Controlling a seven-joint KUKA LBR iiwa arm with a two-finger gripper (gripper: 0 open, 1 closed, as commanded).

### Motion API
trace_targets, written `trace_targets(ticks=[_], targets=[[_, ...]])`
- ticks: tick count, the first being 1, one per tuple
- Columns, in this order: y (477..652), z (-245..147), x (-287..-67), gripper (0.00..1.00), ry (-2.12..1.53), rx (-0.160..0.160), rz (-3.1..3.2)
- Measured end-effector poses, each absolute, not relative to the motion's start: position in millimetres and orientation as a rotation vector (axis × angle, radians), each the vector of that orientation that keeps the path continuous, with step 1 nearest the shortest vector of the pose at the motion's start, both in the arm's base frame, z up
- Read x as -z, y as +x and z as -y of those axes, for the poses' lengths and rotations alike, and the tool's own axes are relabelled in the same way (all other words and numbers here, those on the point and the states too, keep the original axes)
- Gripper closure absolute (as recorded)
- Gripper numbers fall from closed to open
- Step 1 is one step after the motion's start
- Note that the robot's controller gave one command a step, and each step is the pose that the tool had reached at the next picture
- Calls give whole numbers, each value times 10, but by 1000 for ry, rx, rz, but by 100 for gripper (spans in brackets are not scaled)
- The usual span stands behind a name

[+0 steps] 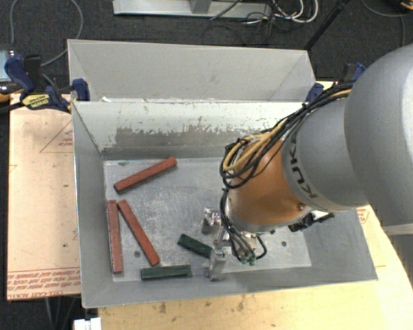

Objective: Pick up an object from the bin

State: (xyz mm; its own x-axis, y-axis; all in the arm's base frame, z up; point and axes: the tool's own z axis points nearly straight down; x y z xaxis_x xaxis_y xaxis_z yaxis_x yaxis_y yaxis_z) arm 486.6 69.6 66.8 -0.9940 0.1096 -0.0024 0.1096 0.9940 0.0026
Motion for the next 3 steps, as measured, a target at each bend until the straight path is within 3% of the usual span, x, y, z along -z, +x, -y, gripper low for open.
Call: trace_targets(ticks=[1,2,3], targets=[[4891,-896,-1006,0,290,-4,-3126],[4836,-876,-1002,0,531,-1,-3098],[4845,-837,-687,0,658,-1,-3073]])
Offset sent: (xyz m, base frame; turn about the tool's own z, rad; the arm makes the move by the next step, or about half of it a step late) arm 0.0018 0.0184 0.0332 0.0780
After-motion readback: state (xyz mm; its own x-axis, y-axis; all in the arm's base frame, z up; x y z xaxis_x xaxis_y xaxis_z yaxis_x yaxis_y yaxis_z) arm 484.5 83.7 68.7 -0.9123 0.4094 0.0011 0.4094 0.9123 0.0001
